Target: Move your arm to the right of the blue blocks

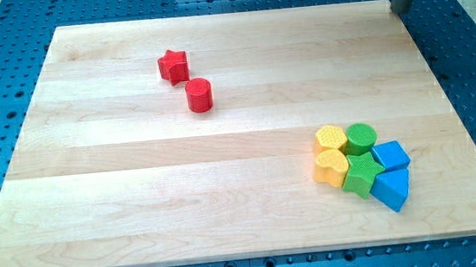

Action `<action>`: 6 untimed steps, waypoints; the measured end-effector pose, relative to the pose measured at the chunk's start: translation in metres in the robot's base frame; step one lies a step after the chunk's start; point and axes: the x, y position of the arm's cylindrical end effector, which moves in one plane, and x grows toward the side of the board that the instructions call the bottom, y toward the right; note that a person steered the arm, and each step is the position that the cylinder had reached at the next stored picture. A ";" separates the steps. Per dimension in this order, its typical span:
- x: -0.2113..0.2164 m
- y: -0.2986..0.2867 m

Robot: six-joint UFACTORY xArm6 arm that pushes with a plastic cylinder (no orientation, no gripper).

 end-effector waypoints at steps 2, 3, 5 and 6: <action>0.091 -0.022; 0.150 -0.072; 0.157 -0.086; 0.169 -0.079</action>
